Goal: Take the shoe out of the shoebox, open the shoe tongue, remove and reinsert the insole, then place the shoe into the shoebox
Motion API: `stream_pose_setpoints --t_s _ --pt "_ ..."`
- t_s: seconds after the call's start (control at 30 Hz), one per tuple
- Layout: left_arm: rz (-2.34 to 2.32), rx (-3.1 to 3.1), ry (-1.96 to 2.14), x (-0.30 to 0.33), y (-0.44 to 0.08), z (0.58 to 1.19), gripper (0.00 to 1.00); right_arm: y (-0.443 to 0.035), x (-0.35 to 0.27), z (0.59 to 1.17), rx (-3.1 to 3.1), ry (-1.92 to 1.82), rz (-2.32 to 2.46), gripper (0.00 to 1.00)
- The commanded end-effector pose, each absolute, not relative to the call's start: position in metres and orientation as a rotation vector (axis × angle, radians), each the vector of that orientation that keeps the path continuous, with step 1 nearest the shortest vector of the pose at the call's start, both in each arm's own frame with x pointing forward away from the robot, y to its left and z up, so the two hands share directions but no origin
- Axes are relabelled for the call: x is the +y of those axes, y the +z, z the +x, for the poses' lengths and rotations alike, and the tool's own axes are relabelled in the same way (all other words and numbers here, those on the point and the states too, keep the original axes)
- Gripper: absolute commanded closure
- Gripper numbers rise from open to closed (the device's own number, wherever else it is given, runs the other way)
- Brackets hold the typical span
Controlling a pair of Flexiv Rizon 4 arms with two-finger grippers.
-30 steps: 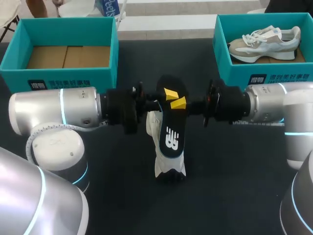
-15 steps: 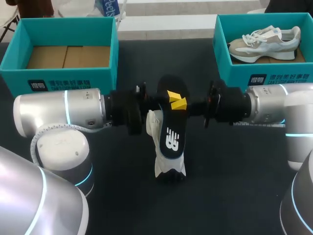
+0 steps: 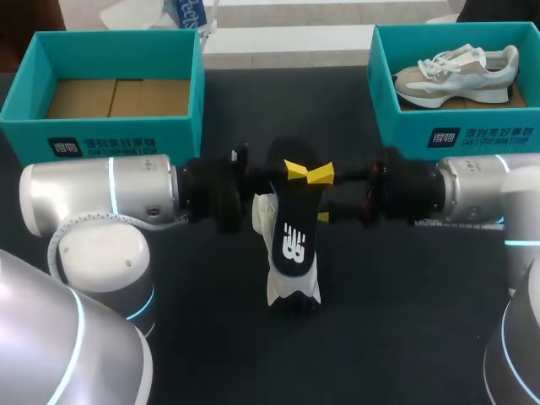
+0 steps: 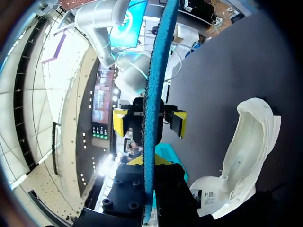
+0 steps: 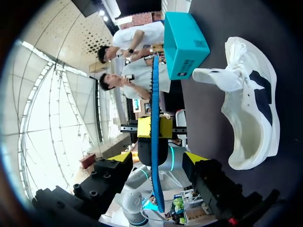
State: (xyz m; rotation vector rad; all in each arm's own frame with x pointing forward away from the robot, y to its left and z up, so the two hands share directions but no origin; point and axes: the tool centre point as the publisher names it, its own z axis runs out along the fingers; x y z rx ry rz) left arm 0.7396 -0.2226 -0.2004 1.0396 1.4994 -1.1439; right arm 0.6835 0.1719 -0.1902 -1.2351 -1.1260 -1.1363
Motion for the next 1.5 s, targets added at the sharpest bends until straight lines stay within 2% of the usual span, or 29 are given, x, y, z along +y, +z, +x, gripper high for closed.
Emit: stream_pose_setpoints --t_s 0.03,0.3,0.63,1.33,1.5 --pt "1.064 1.554 -1.19 -0.201 -0.193 0.73 1.0 -0.183 0.15 0.671 -1.153 -1.174 -1.301 0.0" --pt "1.029 1.668 -1.34 -0.182 -0.191 0.707 1.0 -0.181 0.133 0.676 -1.415 -1.303 -1.319 0.0" --pt "0.894 1.822 -1.582 -0.177 -0.184 0.691 1.0 -0.178 0.141 0.687 -1.703 -1.439 -1.239 0.0" --pt "0.894 1.822 -1.582 -0.177 -0.184 0.691 1.0 -0.178 0.141 0.688 -1.71 -1.45 -1.272 0.0" --pt "0.894 1.822 -1.582 -0.177 -0.184 0.691 1.0 -0.165 0.122 0.68 -2.067 -1.508 -1.12 0.0"
